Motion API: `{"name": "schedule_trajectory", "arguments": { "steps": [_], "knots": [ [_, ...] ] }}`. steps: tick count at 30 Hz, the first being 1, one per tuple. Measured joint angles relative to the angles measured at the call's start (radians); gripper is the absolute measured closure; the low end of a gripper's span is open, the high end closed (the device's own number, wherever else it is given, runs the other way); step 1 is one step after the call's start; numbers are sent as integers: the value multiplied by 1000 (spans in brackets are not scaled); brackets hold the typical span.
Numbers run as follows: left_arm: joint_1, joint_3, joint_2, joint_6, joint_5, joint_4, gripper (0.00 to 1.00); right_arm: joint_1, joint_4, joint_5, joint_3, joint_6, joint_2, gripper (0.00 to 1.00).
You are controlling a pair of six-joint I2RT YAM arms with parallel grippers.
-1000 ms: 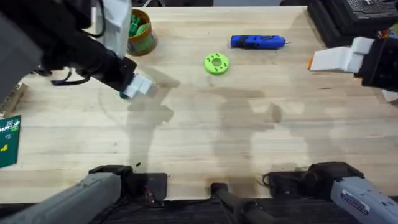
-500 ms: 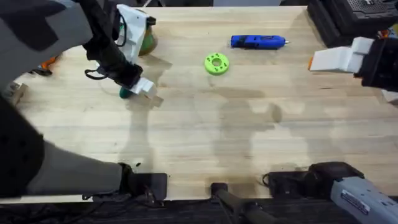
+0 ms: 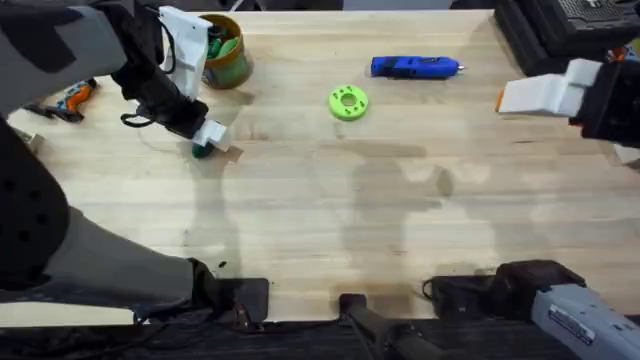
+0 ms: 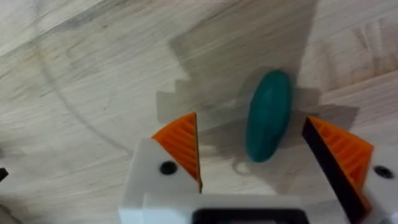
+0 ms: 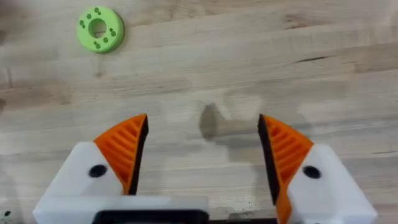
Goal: Pick up the gripper from the table and insert it into the empty holder that is missing its gripper. Then pick up a screw, insert it into the mounting hole, and use the screwdriver to tighten it. Finally, clean up the table by picking up the vegetable and placing it into the bucket.
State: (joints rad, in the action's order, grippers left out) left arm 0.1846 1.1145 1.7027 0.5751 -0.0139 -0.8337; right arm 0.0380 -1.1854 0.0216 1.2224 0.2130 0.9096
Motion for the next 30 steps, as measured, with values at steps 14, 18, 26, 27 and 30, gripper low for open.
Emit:
{"name": "schedule_trajectory", "arguments": {
  "steps": [14,18,26,27,30],
  "knots": [
    [1,7,51,27,47,0,352,0,0,0,0,4,0,45],
    [1,10,48,31,42,8,950,0,0,0,0,4,0,45],
    [1,67,56,16,82,-12,980,0,0,0,0,4,0,45],
    [1,93,56,15,106,-16,980,0,0,0,0,4,0,45],
    [1,190,56,14,190,-15,980,0,0,0,0,4,0,45]
  ]
}}
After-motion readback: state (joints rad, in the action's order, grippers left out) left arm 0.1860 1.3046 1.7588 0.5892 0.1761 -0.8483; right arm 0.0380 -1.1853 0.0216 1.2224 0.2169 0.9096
